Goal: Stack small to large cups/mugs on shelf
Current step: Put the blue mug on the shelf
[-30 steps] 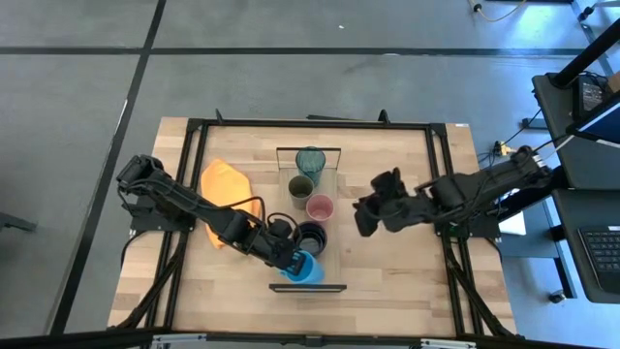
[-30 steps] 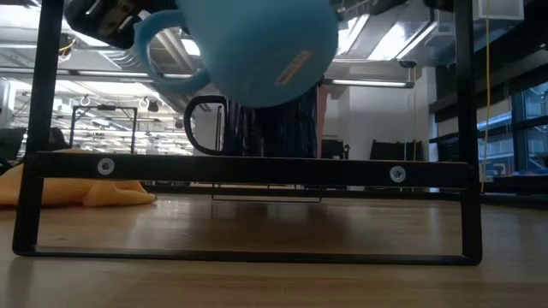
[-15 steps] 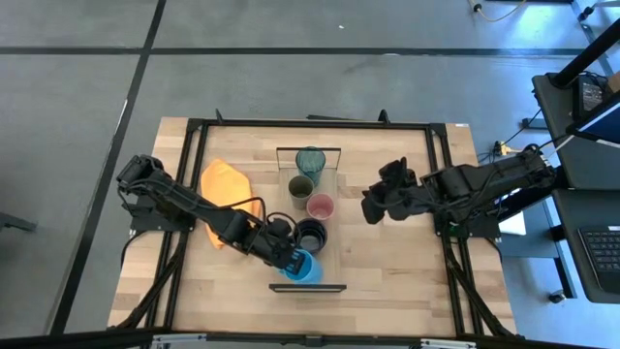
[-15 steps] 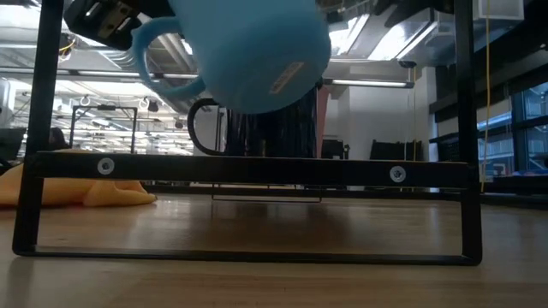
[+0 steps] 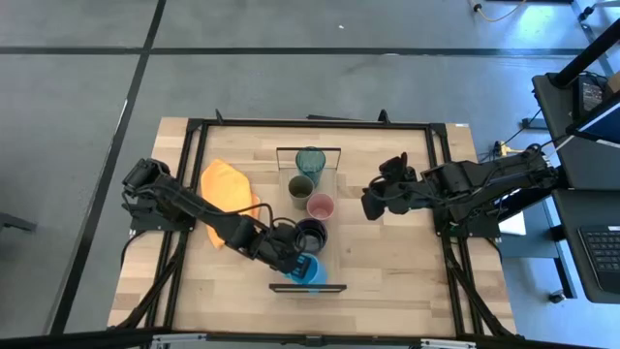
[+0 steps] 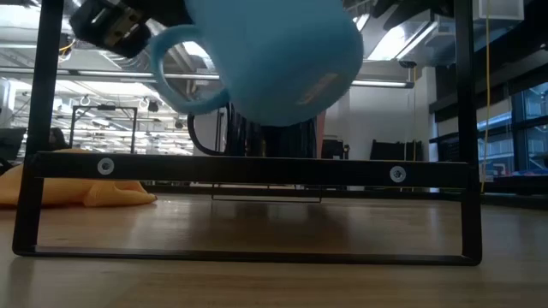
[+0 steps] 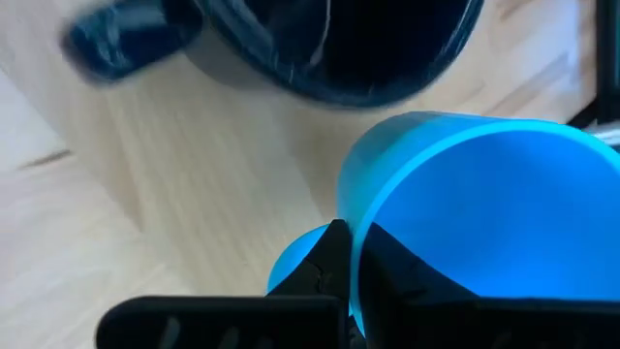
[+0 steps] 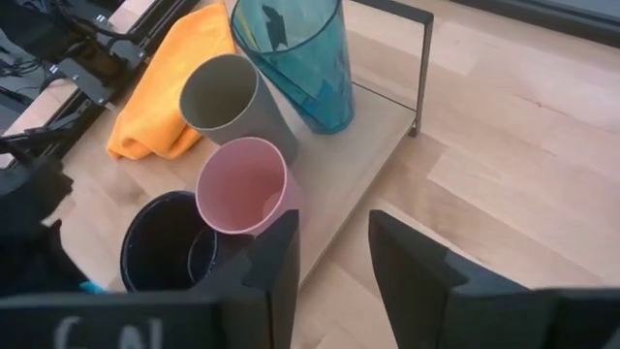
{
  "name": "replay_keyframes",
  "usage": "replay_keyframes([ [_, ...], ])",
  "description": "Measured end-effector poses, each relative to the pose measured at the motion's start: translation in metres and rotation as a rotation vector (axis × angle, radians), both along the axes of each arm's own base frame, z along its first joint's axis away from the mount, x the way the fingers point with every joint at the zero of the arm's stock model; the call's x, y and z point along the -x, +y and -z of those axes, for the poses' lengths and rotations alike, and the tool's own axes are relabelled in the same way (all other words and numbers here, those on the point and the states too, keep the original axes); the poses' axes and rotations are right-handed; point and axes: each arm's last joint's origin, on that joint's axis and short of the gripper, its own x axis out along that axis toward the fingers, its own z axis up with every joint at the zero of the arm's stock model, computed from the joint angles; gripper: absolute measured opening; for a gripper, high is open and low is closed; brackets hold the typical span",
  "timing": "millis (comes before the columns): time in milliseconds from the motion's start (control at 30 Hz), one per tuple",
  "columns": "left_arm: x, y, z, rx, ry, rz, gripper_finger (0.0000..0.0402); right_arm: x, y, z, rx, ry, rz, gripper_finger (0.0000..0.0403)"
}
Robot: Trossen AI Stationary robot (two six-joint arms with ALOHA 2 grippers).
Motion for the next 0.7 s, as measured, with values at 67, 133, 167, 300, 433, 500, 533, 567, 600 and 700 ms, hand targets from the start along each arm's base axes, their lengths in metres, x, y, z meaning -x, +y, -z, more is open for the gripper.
replay_keyframes([
  [67, 0.0, 0.003, -0.006, -0.014, 0.019, -0.009, 0.0, 0.001, 0.0, -0.001, -0.001, -0.002, 0.0, 0.0127],
  [133, 0.001, 0.004, -0.013, -0.033, 0.046, -0.009, 0.0, 0.002, 0.0, -0.001, -0.001, -0.005, -0.001, 0.0127],
  [167, 0.001, 0.004, -0.016, -0.042, 0.064, -0.006, 0.0, 0.002, -0.001, -0.002, -0.001, -0.005, -0.003, 0.0127],
  [300, -0.005, 0.0, -0.024, -0.072, 0.113, 0.016, 0.0, 0.002, -0.001, -0.002, 0.011, -0.003, -0.008, 0.0127],
  [433, -0.019, -0.005, -0.02, -0.098, 0.148, 0.058, 0.0, 0.002, -0.001, -0.002, 0.013, -0.003, -0.008, 0.0127],
  [500, -0.025, -0.006, -0.018, -0.101, 0.166, 0.08, 0.0, 0.002, -0.001, -0.002, 0.013, -0.002, -0.008, 0.0127],
  [533, -0.027, -0.006, -0.018, -0.111, 0.18, 0.087, 0.0, 0.002, -0.001, -0.002, 0.013, -0.002, -0.008, 0.0127],
  [567, -0.027, -0.005, -0.019, -0.117, 0.192, 0.089, 0.0001, 0.002, -0.001, -0.002, 0.013, -0.001, -0.008, 0.0127],
  [600, -0.027, -0.004, -0.02, -0.121, 0.197, 0.089, 0.0001, 0.002, -0.001, -0.002, 0.013, -0.001, -0.008, 0.0127],
  [700, -0.028, -0.003, -0.02, -0.122, 0.199, 0.087, 0.0002, 0.002, -0.001, -0.002, 0.013, 0.0, -0.008, 0.0127],
])
